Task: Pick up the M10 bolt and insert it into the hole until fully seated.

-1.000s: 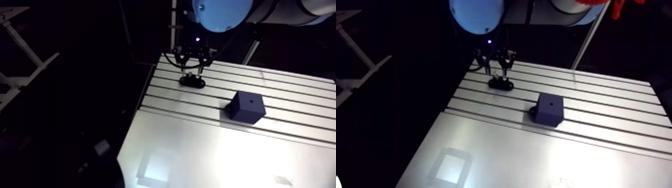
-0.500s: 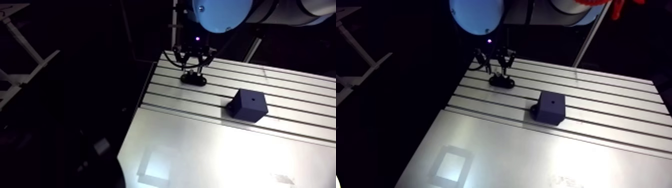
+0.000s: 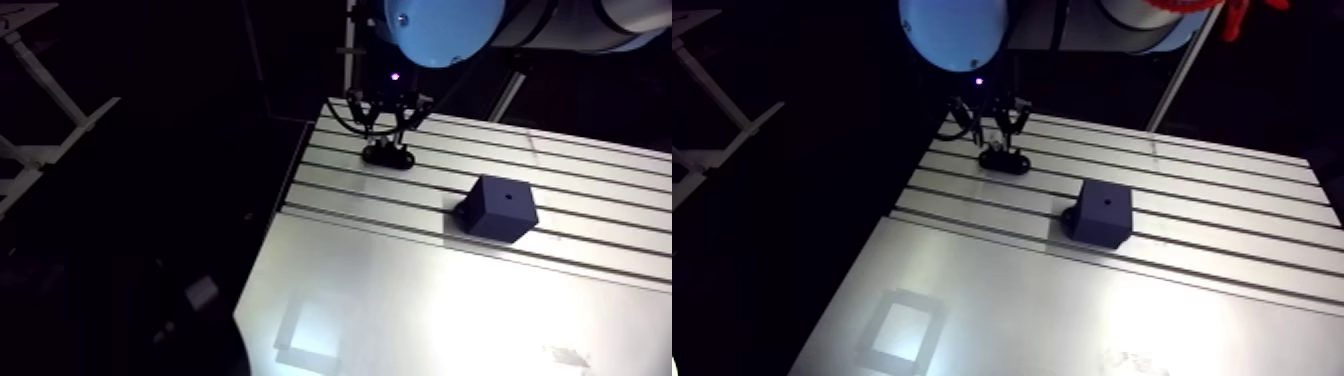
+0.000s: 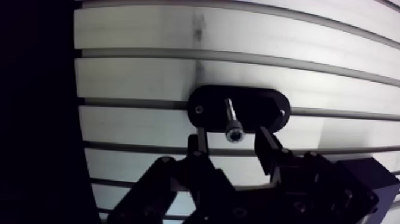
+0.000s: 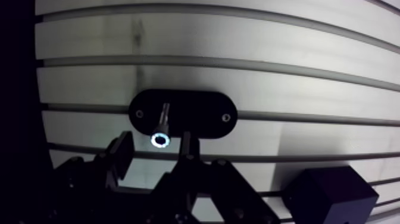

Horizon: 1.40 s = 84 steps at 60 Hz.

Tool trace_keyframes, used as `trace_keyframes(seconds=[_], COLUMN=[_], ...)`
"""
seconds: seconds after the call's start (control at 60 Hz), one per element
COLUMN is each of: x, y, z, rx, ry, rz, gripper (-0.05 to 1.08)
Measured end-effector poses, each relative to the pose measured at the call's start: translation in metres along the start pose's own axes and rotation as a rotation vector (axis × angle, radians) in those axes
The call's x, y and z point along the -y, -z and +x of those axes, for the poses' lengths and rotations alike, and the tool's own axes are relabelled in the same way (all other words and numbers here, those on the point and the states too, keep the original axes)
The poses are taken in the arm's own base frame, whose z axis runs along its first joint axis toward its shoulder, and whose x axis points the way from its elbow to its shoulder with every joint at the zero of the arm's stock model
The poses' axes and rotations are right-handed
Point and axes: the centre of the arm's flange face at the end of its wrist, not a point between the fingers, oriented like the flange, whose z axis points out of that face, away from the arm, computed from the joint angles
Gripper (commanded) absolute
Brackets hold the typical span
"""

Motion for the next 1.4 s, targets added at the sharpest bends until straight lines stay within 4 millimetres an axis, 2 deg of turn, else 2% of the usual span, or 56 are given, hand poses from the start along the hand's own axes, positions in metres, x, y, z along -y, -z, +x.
trace_keyframes(seconds=[1.4], x=[-0.001], y=[-0.0071], z=[-0.0024], rx=[0.012], ry=[0.012], rz=[-0.008], gripper=[0.62])
